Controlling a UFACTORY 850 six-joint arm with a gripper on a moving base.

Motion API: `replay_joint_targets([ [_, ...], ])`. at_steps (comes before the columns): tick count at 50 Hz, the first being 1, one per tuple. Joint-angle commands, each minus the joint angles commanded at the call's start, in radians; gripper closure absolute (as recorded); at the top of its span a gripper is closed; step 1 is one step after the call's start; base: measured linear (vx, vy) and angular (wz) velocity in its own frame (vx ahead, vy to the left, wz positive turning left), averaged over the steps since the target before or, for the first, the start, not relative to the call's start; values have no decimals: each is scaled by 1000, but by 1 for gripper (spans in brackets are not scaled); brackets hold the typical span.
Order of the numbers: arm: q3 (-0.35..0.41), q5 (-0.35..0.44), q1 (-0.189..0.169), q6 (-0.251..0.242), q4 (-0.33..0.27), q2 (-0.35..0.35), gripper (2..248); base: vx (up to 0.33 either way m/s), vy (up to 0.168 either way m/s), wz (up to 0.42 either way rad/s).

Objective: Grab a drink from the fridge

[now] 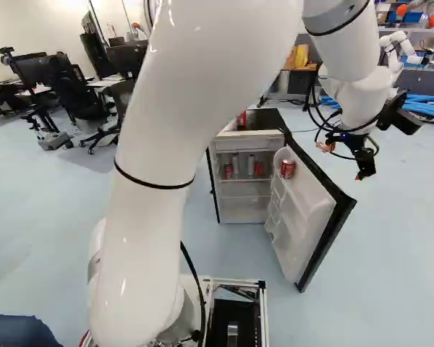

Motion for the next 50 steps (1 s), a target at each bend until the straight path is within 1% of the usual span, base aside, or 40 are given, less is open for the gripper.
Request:
replay_joint_targets([
  [28,-184,-101,-8,0,0,-172,3,0,0,0],
  [38,-197,-135,-8,0,0,-201,3,0,0,0],
  [50,-197,-179,-8,0,0,-201,3,0,0,0],
])
